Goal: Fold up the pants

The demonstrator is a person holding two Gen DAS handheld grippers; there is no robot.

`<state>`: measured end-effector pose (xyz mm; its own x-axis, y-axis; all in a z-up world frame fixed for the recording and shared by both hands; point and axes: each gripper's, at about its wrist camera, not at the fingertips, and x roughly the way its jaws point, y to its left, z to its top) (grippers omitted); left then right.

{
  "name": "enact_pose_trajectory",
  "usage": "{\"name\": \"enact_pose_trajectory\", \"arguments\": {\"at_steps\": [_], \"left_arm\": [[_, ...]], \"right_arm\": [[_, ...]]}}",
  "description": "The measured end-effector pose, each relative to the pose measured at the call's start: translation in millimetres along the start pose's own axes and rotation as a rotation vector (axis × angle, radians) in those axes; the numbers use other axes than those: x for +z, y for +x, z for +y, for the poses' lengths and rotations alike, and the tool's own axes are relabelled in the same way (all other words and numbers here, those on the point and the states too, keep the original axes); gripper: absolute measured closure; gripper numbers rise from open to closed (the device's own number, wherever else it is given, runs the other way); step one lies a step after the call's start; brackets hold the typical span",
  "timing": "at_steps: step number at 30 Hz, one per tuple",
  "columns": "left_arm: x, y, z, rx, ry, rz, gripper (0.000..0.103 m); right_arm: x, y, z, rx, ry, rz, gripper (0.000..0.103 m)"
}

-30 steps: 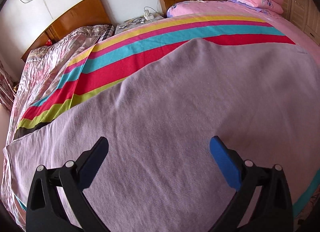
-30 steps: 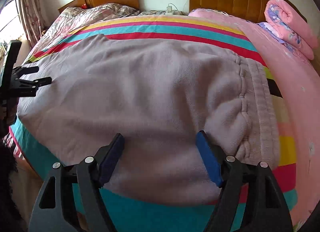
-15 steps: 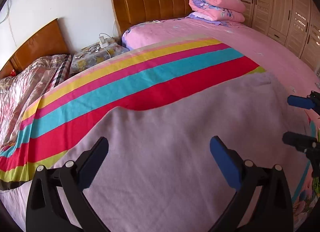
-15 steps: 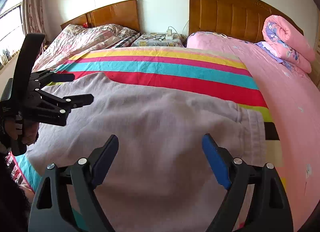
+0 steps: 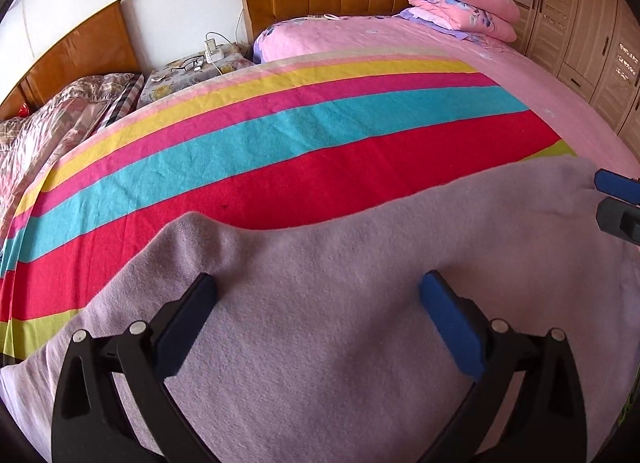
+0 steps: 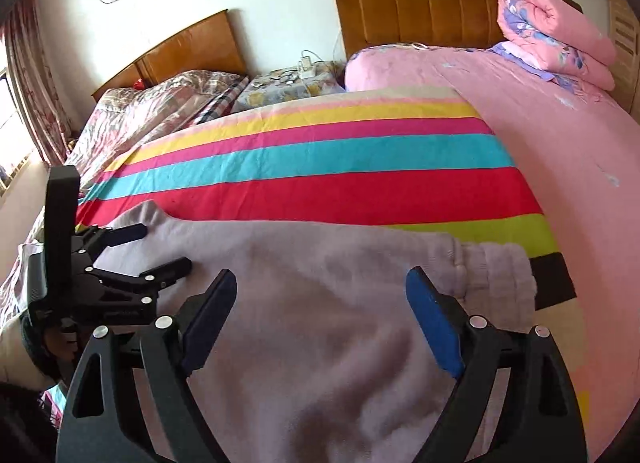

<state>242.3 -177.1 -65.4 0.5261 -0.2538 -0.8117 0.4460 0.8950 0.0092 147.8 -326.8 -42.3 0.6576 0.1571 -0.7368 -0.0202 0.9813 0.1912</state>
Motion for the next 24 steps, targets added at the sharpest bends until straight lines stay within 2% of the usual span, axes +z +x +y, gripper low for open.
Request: {"name": "enact_pose_trajectory", "arguments": {"at_steps": [2, 4, 6, 7, 9, 12, 16, 18, 20, 22, 24], "left_arm": [[0, 0, 1, -0.003, -0.005, -0.002, 0.001], [-1, -1, 0, 0.0, -0.006, -0.003, 0.001], [-1, -2, 0, 0.002, -0.009, -0.004, 0.001], [-1, -2, 1, 0.002, -0.01, -0.003, 0.001], [-1, -2, 2, 0.0, -0.014, -0.004, 0.001], [-1, -2, 2, 0.001, -0.016, -0.005, 0.001], [-2, -4, 5, -0.015, -0.021, -0.01, 0.001], [-5, -19, 14, -0.02, -0.036, -0.027, 0.002], [-15, -53, 33, -0.012, -0.05, -0.103, 0.002], [-31, -86, 59, 0.027, -0.06, -0.174, 0.001], [-50, -103, 95, 0.103, -0.078, -0.162, 0.001]], "right_arm": [[1, 15, 10, -0.034, -0.065, 0.054, 0.019], [0, 32, 9, -0.165, -0.074, 0.105, 0.019], [0, 37, 0, -0.23, -0.029, 0.084, 0.019], [-1, 35, -3, -0.236, -0.007, 0.072, 0.02], [-5, 32, -8, -0.267, 0.02, 0.039, 0.03], [-10, 34, -6, -0.32, -0.004, 0.031, 0.032], [-9, 37, -10, -0.298, -0.009, 0.045, 0.026], [-8, 38, -7, -0.27, -0.031, 0.06, 0.016], [-7, 34, -4, -0.275, -0.029, 0.075, 0.016], [-4, 26, 7, -0.313, -0.01, 0.085, 0.015], [0, 15, 34, -0.283, -0.01, 0.051, 0.015]]}}
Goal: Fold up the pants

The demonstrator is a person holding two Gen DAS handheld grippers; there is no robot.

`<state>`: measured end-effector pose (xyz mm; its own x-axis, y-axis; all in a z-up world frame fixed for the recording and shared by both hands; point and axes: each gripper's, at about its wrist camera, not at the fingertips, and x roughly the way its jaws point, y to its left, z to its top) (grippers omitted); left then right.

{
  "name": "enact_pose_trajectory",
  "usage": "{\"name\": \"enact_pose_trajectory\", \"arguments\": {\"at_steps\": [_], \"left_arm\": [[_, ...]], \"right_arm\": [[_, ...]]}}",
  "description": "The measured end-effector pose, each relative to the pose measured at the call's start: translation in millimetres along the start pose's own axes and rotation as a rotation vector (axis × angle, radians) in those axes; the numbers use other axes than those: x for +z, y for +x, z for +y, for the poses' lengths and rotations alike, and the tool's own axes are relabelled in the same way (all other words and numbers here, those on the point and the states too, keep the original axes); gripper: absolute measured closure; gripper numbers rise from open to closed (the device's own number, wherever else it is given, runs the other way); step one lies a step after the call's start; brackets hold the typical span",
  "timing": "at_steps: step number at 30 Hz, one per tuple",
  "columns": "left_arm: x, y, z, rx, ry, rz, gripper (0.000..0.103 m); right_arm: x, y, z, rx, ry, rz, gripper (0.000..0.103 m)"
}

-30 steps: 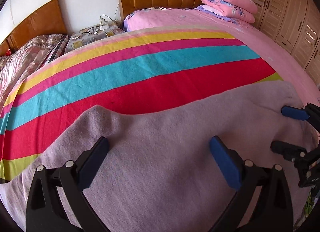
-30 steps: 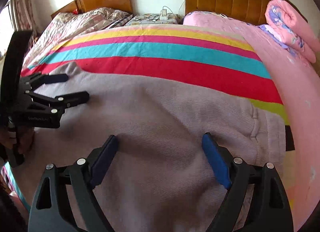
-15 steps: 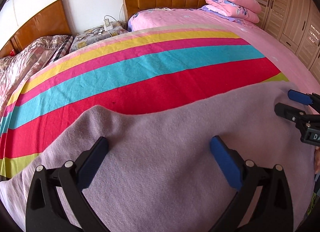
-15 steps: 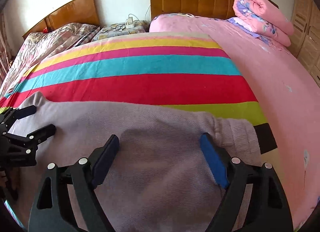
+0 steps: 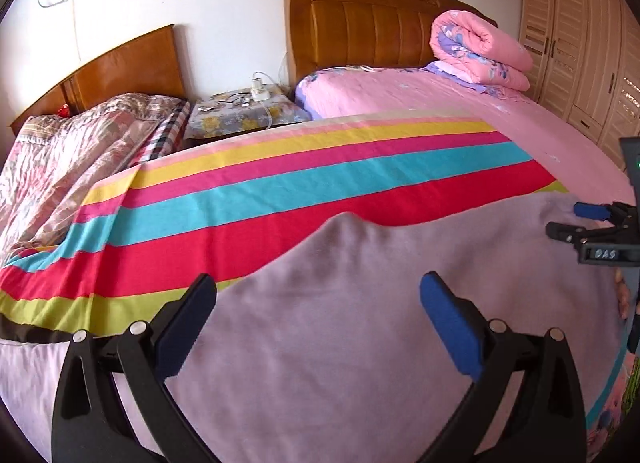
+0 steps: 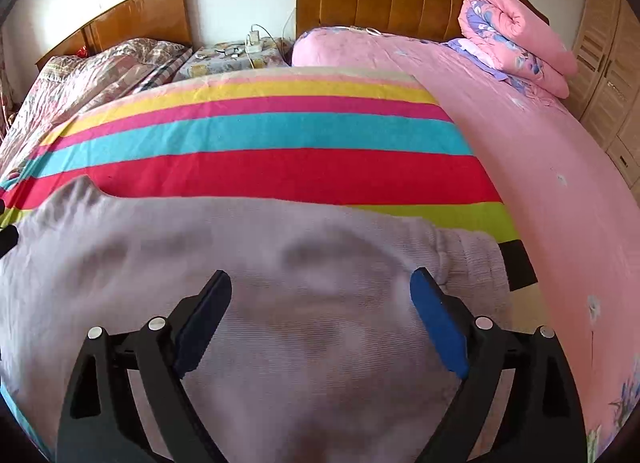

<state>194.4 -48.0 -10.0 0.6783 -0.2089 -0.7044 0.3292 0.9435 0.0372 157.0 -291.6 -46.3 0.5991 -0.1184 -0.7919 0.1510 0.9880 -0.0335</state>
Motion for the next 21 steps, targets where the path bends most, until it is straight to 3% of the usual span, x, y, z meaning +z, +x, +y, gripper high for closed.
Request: {"name": "enact_pose_trajectory", "arguments": {"at_steps": [3, 7, 11, 15, 18, 21], "left_arm": [[-22, -12, 72, 0.12, -0.115, 0.048, 0.001], [-47, -28, 155, 0.216, -0.306, 0.05, 0.002], [-66, -30, 201, 0.366, -0.355, 0.077, 0.001], [-91, -42, 241, 0.501, -0.476, 0.104, 0.001], [-105, -46, 268, 0.491, -0.577, 0.131, 0.001], [-107, -45, 273, 0.481, -0.588, 0.137, 0.001]], "right_arm": [[8, -21, 66, 0.164, -0.1, -0.045, 0.015], [13, -21, 182, 0.37, -0.32, -0.025, 0.015], [11, -12, 287, 0.495, -0.462, 0.023, 0.015], [2, -17, 360, 0.638, -0.579, 0.04, 0.015], [-11, -23, 400, 0.714, -0.682, 0.038, 0.015], [-19, -15, 423, 0.699, -0.752, 0.055, 0.015]]}}
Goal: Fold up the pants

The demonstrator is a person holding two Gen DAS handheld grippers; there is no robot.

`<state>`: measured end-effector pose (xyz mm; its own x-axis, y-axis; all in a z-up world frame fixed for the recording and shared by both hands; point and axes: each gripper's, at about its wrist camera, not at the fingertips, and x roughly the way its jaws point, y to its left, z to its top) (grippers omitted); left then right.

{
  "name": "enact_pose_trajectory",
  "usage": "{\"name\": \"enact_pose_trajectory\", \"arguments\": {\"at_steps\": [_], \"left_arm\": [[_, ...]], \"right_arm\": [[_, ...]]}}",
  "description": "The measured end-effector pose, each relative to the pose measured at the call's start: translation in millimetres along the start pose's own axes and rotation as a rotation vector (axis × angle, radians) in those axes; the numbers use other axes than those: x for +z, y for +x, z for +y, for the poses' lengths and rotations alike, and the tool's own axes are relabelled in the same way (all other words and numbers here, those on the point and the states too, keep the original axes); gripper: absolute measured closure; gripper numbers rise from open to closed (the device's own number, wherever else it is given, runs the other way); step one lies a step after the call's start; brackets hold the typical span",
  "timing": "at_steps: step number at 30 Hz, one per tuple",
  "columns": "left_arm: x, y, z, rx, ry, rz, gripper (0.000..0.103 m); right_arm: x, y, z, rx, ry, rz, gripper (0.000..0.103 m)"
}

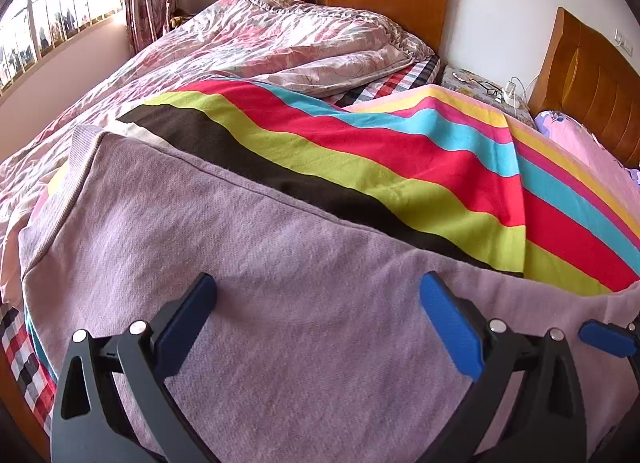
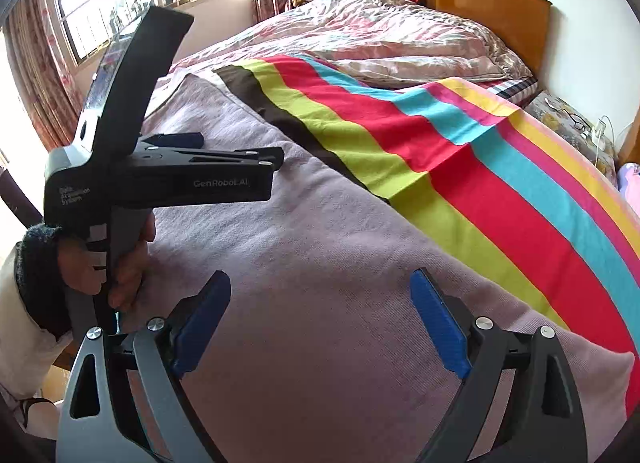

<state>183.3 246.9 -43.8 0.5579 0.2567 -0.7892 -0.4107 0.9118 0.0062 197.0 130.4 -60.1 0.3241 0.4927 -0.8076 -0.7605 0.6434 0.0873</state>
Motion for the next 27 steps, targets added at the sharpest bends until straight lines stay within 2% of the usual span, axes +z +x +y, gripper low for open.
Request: {"name": "enact_pose_trajectory", "arguments": {"at_steps": [2, 3, 4, 8, 10, 12, 15, 17, 19, 21, 23, 25, 26, 27], "left_arm": [[-2, 2, -8, 0.039, 0.047, 0.005, 0.001], [-3, 2, -14, 0.049, 0.06, 0.006, 0.001], [-3, 2, -14, 0.05, 0.061, 0.006, 0.001], [-3, 6, -16, 0.03, 0.041, 0.011, 0.001], [-2, 7, -18, 0.039, 0.047, 0.01, 0.001], [-3, 7, -18, 0.041, 0.046, 0.008, 0.001], [-2, 7, -17, 0.041, 0.046, 0.009, 0.001], [-3, 7, -17, 0.041, 0.046, 0.009, 0.001], [-3, 7, -16, 0.038, 0.044, 0.01, 0.001], [-2, 8, -15, 0.039, 0.045, 0.01, 0.001], [-2, 8, -15, 0.039, 0.043, 0.01, 0.001], [-3, 5, -14, 0.046, 0.035, -0.006, 0.002], [-4, 1, -16, 0.043, 0.041, -0.016, 0.002], [-4, -7, -20, 0.01, 0.058, -0.017, 0.002]], "right_arm": [[-4, 7, -11, -0.063, 0.037, 0.04, 0.015], [-10, 4, -22, -0.047, 0.077, 0.04, 0.015], [-16, -4, -32, -0.033, 0.119, 0.018, 0.015], [-40, -30, -78, -0.128, 0.314, -0.009, 0.015], [-44, -38, -88, -0.167, 0.36, -0.012, 0.015], [-40, -40, -82, -0.177, 0.345, -0.032, 0.015], [-23, -26, -57, -0.079, 0.265, -0.046, 0.015], [-14, -10, -41, -0.068, 0.177, -0.032, 0.015], [-14, -1, -41, -0.089, 0.155, 0.006, 0.015], [-23, -13, -56, -0.061, 0.194, -0.022, 0.015], [-40, -29, -80, -0.135, 0.235, -0.029, 0.015], [-64, -51, -115, -0.27, 0.325, -0.035, 0.015], [-77, -65, -131, -0.301, 0.383, -0.045, 0.015], [-90, -78, -144, -0.312, 0.436, -0.062, 0.014]]}}
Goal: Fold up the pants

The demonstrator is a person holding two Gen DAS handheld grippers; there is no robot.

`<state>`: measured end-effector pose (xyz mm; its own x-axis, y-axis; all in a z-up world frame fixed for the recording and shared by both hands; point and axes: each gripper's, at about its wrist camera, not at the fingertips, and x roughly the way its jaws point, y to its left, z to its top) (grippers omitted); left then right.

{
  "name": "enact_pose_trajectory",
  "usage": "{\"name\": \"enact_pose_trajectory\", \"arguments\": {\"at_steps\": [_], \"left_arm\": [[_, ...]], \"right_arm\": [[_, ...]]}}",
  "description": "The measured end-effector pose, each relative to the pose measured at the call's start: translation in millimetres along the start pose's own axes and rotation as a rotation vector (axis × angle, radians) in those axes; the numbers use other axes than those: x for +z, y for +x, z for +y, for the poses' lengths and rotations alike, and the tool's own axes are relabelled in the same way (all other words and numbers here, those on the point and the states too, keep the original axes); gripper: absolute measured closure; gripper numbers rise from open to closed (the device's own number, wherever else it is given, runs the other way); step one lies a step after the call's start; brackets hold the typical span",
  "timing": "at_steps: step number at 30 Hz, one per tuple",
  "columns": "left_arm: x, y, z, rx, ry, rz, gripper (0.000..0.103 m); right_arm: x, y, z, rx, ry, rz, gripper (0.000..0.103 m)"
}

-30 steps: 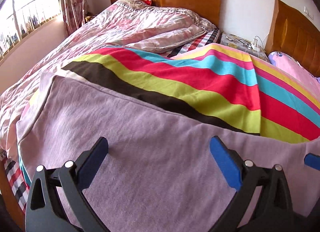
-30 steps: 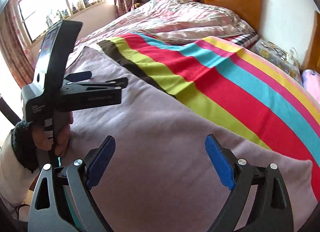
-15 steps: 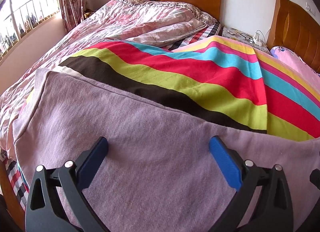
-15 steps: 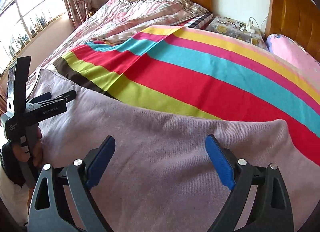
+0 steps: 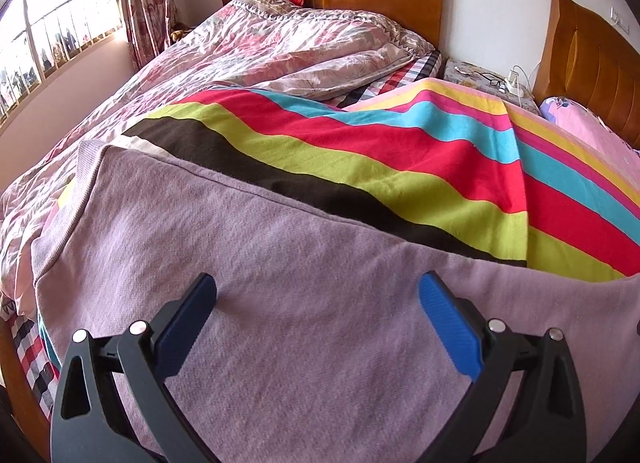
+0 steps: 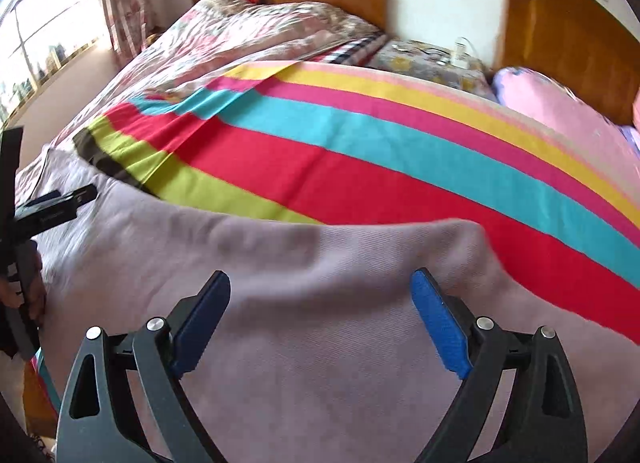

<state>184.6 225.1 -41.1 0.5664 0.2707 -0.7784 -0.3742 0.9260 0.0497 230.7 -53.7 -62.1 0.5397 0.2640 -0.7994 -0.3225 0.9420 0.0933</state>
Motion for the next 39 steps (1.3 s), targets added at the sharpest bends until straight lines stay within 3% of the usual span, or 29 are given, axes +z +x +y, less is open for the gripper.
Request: {"name": "enact_pose_trajectory", "arguments": {"at_steps": [3, 6, 7, 9, 12, 17, 21, 25, 28, 31, 32, 34, 37, 39], "left_arm": [[-2, -41, -32, -0.185, 0.044, -0.068, 0.002], [-11, -68, -95, -0.361, 0.218, -0.089, 0.002], [-17, -70, -117, -0.386, 0.276, -0.089, 0.001], [-29, -64, -145, -0.34, 0.351, -0.077, 0.001], [-43, -41, -160, -0.312, 0.364, 0.003, 0.002], [-42, -22, -154, -0.307, 0.313, 0.063, 0.001], [-44, -23, -157, -0.281, 0.32, 0.049, 0.001], [-43, -23, -156, -0.286, 0.307, 0.053, 0.001], [-42, -23, -158, -0.28, 0.308, 0.049, 0.001], [-41, -23, -158, -0.281, 0.306, 0.049, 0.001], [-41, -23, -158, -0.281, 0.305, 0.049, 0.001], [-41, -23, -158, -0.281, 0.306, 0.049, 0.001], [-41, -23, -157, -0.289, 0.302, 0.05, 0.001], [-41, -24, -156, -0.295, 0.299, 0.05, 0.001]], "right_arm": [[-17, -23, -33, -0.022, 0.052, -0.027, 0.014], [-27, -28, -31, -0.011, 0.021, -0.03, 0.014], [-29, -27, -26, -0.006, -0.002, -0.034, 0.014], [-30, -23, -14, -0.01, -0.057, -0.029, 0.014], [-34, -13, -15, -0.038, -0.08, 0.02, 0.014], [-43, -22, -77, -0.158, 0.094, 0.05, 0.014], [-67, -44, -126, -0.242, 0.184, 0.049, 0.014], [-82, -66, -150, -0.334, 0.261, 0.04, 0.014], [-79, -76, -131, -0.286, 0.23, 0.003, 0.014], [-75, -74, -83, -0.15, 0.069, -0.008, 0.013], [-77, -70, -69, -0.139, 0.008, -0.004, 0.013], [-84, -56, -58, -0.19, -0.048, 0.047, 0.013], [-91, -56, -78, -0.173, 0.059, 0.055, 0.011], [-91, -61, -86, -0.238, 0.091, 0.065, 0.011]]}}
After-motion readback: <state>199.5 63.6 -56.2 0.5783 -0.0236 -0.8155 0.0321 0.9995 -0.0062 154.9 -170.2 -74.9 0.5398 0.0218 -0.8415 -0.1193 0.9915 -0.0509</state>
